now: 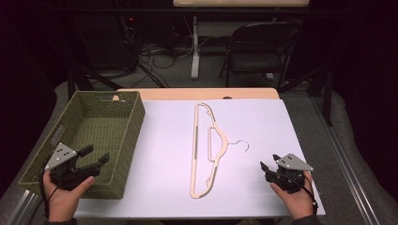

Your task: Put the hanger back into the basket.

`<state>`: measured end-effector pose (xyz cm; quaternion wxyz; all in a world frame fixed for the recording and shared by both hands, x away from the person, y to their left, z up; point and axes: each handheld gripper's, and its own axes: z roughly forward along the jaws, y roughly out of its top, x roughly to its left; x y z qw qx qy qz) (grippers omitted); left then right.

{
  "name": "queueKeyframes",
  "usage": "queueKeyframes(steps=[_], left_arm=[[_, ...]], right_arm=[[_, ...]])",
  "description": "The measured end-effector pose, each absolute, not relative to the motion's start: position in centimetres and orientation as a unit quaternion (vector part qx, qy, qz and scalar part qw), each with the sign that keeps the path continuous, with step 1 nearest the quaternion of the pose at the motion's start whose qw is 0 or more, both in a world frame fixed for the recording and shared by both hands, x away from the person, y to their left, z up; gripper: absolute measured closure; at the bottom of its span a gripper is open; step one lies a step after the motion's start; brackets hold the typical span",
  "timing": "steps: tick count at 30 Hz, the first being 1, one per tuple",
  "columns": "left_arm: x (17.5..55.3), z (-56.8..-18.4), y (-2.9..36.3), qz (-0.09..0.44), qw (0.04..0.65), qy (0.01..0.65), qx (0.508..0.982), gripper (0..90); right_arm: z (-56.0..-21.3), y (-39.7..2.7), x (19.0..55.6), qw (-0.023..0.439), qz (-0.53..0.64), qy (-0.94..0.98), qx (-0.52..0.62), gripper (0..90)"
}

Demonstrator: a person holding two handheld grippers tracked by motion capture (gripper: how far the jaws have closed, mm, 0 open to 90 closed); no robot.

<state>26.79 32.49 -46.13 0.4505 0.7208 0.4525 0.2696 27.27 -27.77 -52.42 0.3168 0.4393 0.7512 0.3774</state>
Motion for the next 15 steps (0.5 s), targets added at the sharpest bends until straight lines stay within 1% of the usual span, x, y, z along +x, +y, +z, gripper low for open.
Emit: queueKeyframes(steps=[2, 6, 11, 15], left_arm=[[26.89, -46.17, 32.5, 0.27, 0.449, 0.454, 0.72, 31.2], [26.9, -46.3, 32.35, 0.272, 0.448, 0.451, 0.722, 31.2], [26.65, -46.31, 32.3, 0.272, 0.446, 0.45, 0.724, 31.2], [26.36, -46.06, 32.15, 0.272, 0.45, 0.448, 0.722, 30.9]], right_arm=[[-52.61, -27.79, 27.5, 0.323, 0.374, 0.751, 0.438, 45.4], [-52.74, -27.68, 27.59, 0.318, 0.363, 0.758, 0.438, 46.6], [-52.49, -27.66, 27.53, 0.298, 0.369, 0.758, 0.447, 46.6], [-52.49, -27.46, 27.58, 0.296, 0.369, 0.759, 0.447, 46.5]])
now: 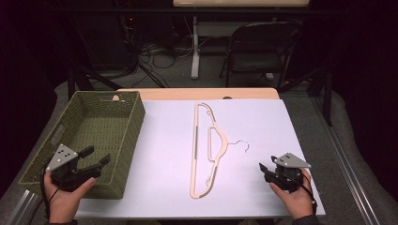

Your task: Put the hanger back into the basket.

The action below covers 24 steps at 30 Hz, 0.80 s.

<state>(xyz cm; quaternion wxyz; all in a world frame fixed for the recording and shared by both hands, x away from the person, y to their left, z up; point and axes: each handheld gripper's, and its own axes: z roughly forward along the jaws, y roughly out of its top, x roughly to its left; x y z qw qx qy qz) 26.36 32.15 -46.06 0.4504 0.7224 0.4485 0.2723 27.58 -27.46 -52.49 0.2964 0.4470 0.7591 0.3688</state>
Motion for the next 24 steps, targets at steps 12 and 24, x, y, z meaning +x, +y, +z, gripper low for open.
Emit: queueKeyframes(steps=[12, 24], left_arm=[[26.1, -45.7, 31.8, 0.272, 0.457, 0.444, 0.721, 29.2], [26.0, -45.4, 31.5, 0.27, 0.457, 0.435, 0.727, 28.9]], right_arm=[[-49.6, -26.1, 29.4, 0.273, 0.348, 0.786, 0.433, 45.2], [-43.5, -23.4, 33.4, 0.245, 0.313, 0.815, 0.422, 43.2]])
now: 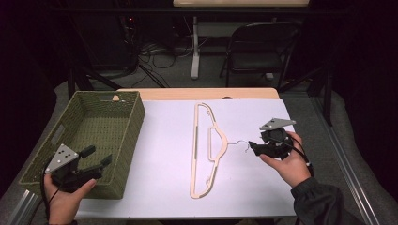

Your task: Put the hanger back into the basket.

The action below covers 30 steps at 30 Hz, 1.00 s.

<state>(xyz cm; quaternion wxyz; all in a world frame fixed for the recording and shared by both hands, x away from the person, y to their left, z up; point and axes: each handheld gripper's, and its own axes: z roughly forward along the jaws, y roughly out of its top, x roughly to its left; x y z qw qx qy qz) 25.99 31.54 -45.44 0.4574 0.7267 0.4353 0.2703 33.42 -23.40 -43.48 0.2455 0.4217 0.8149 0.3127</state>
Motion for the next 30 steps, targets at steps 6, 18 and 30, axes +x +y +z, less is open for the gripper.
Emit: queueKeyframes(steps=[6, 18, 30], left_arm=[[25.9, -45.2, 31.7, 0.271, 0.462, 0.439, 0.721, 28.9], [25.9, -45.1, 31.7, 0.27, 0.462, 0.438, 0.722, 28.9], [25.9, -45.2, 31.7, 0.271, 0.46, 0.44, 0.722, 29.0]], right_arm=[[-41.9, -21.7, 34.7, 0.233, 0.297, 0.827, 0.415, 44.2], [-40.7, -19.0, 38.0, 0.209, 0.263, 0.844, 0.419, 43.6], [-42.0, -16.3, 40.3, 0.187, 0.222, 0.849, 0.441, 48.9]])
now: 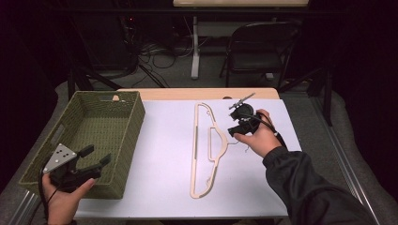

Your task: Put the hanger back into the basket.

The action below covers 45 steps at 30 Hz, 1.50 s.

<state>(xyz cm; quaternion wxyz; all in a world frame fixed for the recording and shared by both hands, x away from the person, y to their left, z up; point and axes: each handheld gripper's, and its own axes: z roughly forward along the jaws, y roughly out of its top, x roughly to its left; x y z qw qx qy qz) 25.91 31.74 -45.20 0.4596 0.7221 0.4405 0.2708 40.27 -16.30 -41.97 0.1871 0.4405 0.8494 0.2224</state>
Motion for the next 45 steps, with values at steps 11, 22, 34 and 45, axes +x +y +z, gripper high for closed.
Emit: queueKeyframes(steps=[11, 22, 34, 45], left_arm=[[26.0, -45.2, 31.8, 0.271, 0.456, 0.444, 0.722, 29.6], [25.9, -45.2, 32.0, 0.273, 0.455, 0.447, 0.72, 29.8], [26.1, -45.2, 31.8, 0.271, 0.454, 0.444, 0.723, 29.8], [26.1, -45.3, 31.9, 0.272, 0.452, 0.445, 0.724, 29.9]], right_arm=[[-44.7, -14.4, 41.9, 0.165, 0.215, 0.842, 0.467, 52.0], [-46.5, -13.5, 42.7, 0.135, 0.178, 0.852, 0.473, 56.9], [-48.1, -11.1, 43.1, 0.1, 0.178, 0.862, 0.464, 57.2], [-50.5, -9.1, 43.9, 0.084, 0.188, 0.857, 0.472, 57.5]])
